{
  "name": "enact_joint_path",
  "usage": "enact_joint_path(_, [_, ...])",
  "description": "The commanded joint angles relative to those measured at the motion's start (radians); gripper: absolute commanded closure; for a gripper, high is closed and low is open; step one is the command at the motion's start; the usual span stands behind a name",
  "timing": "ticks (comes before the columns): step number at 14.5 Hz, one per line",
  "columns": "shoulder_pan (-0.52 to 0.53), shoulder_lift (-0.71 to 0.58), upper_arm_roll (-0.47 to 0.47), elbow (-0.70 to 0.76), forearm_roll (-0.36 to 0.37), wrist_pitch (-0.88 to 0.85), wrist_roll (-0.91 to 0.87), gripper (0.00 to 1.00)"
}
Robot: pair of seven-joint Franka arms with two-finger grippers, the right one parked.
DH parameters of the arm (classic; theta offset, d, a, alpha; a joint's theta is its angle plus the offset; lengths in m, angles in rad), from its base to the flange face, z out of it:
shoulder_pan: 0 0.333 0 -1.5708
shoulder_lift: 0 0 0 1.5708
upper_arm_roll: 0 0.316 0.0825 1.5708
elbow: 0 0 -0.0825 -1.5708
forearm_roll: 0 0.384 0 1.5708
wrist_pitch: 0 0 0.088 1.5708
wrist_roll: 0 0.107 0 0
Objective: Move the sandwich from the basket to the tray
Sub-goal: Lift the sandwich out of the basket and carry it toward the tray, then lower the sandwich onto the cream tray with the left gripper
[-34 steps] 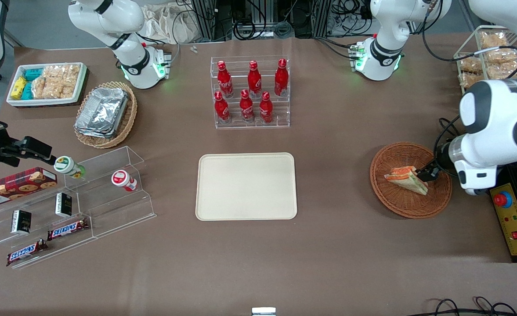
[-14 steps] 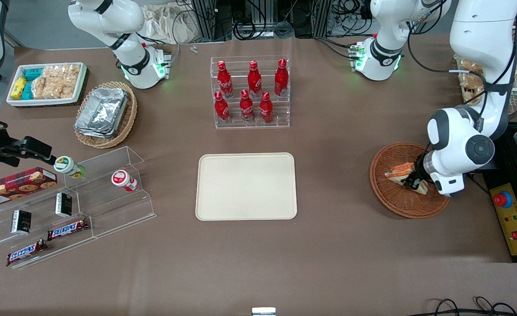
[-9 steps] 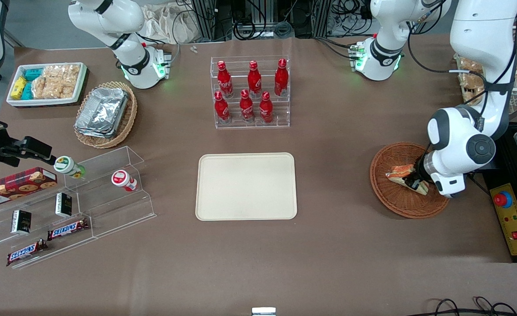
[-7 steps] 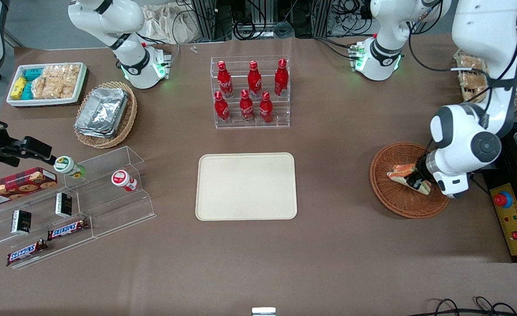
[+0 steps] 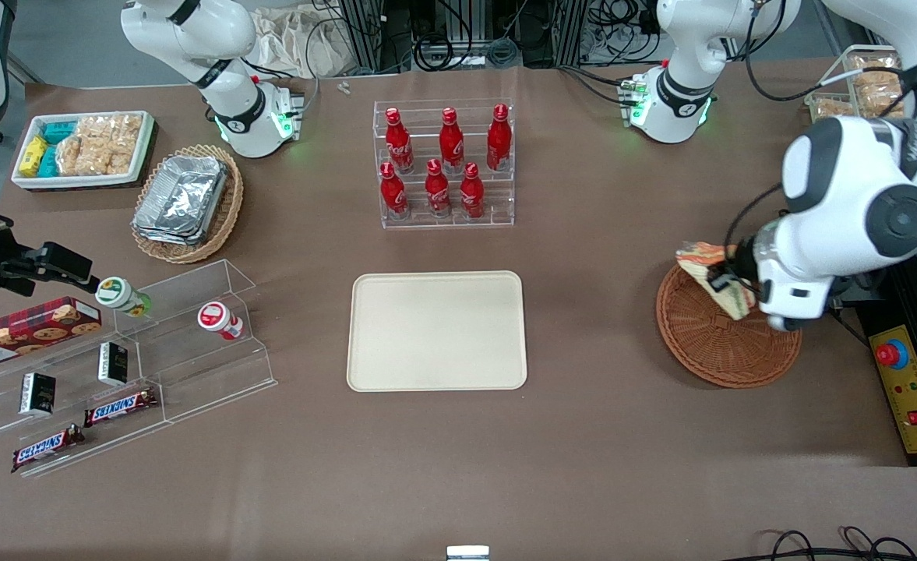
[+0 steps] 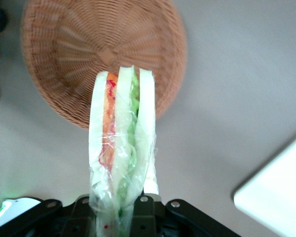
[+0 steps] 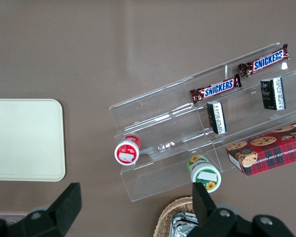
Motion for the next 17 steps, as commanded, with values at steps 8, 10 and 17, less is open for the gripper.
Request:
enact_joint_path(8, [-0.081,0.079,-0.368,0.114,0.056,0.128,0.069,1.0])
enact_joint_path(10, [-0.122,0.157,-0.368,0.118,0.062,0.233,0.062,1.0])
enact_joint_path(17, [-0.215,0.447,-0.366,0.169,0.311,0.401,-0.065,1.0])
